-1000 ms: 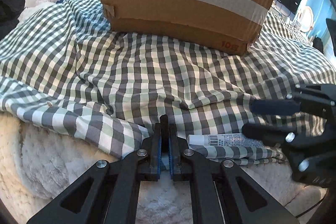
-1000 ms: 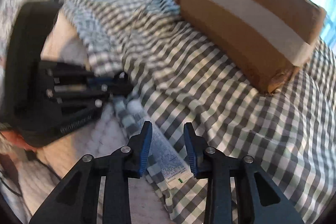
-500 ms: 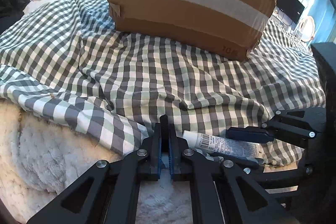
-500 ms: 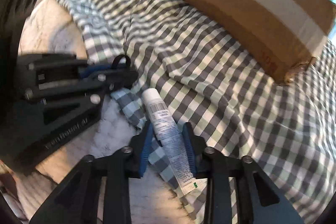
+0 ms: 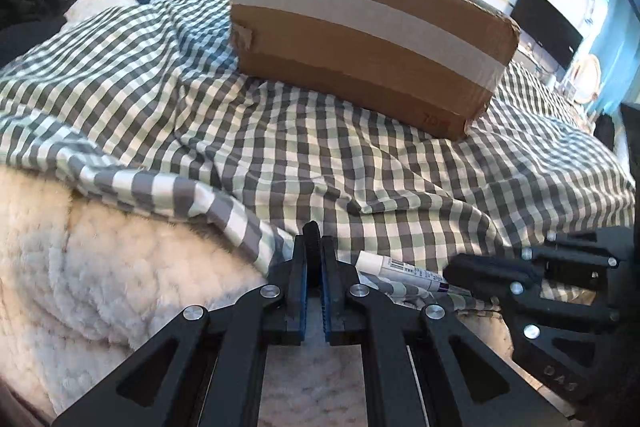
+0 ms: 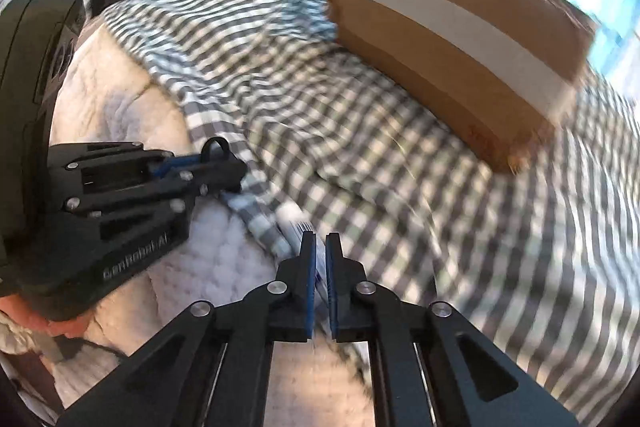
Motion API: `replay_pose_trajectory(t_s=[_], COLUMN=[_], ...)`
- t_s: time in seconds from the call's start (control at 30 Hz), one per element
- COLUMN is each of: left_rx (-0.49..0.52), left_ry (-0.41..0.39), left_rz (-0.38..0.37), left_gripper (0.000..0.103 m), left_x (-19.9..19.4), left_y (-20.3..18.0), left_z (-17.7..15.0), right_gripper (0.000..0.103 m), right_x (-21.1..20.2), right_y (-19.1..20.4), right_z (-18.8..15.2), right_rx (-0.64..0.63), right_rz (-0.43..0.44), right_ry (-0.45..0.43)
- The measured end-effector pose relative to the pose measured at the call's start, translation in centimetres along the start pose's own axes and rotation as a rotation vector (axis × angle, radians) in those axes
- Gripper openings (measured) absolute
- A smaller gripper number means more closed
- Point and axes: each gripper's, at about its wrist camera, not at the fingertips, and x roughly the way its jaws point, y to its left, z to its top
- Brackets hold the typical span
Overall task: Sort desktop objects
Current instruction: 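Grasp the white toothpaste tube with the right tool while the left tool holds the ring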
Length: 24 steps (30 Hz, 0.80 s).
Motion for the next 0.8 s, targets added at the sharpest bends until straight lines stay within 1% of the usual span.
replay_pose_trajectory(t_s=[0.07, 0.13, 0.17, 0.2, 0.23, 0.27, 0.33, 0.4, 0.47, 0.5, 0.57, 0.63, 0.73, 0.8], left_rx=[-0.002, 0.003, 0.0, -0.003, -0.007, -0.006, 0.003, 0.012, 0.011, 0.006, 0.002, 0.006, 0.011, 0.008], left_ry=[0.002, 0.003, 0.005, 0.007, 0.01, 0.01, 0.007, 0.008, 0.007, 0.003, -0.009, -0.019, -0.045, -0.06], left_rz=[0.013, 0.021, 0.019, 0.017, 0.016, 0.018, 0.025, 0.034, 0.035, 0.032, 0.032, 0.035, 0.027, 0.021], left_gripper=[0.006, 0.005, 0.005, 0.005, 0.005, 0.005, 0.005, 0.005, 0.005, 0.005, 0.005, 0.006, 0.006, 0.006], left_x=[-0.1, -0.1, -0.1, -0.1, -0.1, -0.1, 0.0, 0.1, 0.0, 0.0, -0.3, -0.5, -1.3, -1.7], left_y=[-0.1, -0.1, 0.0, 0.1, 0.1, 0.0, -0.2, -0.4, -0.4, -0.4, -0.3, -0.4, -0.5, -0.4], left_z=[-0.3, -0.5, -0.4, -0.4, -0.4, -0.4, -0.4, -0.4, -0.4, -0.5, -0.5, -0.5, -0.5, -0.3], right_gripper=[0.004, 0.006, 0.015, 0.02, 0.029, 0.033, 0.034, 0.033, 0.026, 0.024, 0.02, 0.019, 0.017, 0.017], right_x=[0.6, 1.6, 2.0, 2.1, 2.2, 2.6, 3.6, 4.0, 3.6, 3.4, 2.4, 1.4, -0.4, -1.7], right_y=[-0.3, -0.8, -0.8, -0.7, -0.8, -0.9, -1.3, -1.5, -1.0, -0.7, -0.4, -0.6, -1.1, -1.6], right_z=[0.3, -0.1, -0.6, -1.0, -1.3, -1.4, -1.7, -1.8, -1.8, -1.7, -1.4, -0.9, -0.2, 0.1], right_rx=[-0.006, 0.007, 0.006, 0.0, 0.001, 0.009, 0.035, 0.05, 0.033, 0.02, 0.017, 0.017, 0.042, 0.072], right_rz=[0.009, 0.089, 0.105, 0.092, 0.087, 0.076, 0.07, 0.067, 0.049, 0.045, 0.024, -0.02, -0.024, -0.045], right_ry=[0.014, 0.052, 0.078, 0.074, 0.079, 0.095, 0.113, 0.101, 0.077, 0.061, 0.036, 0.009, -0.036, -0.071])
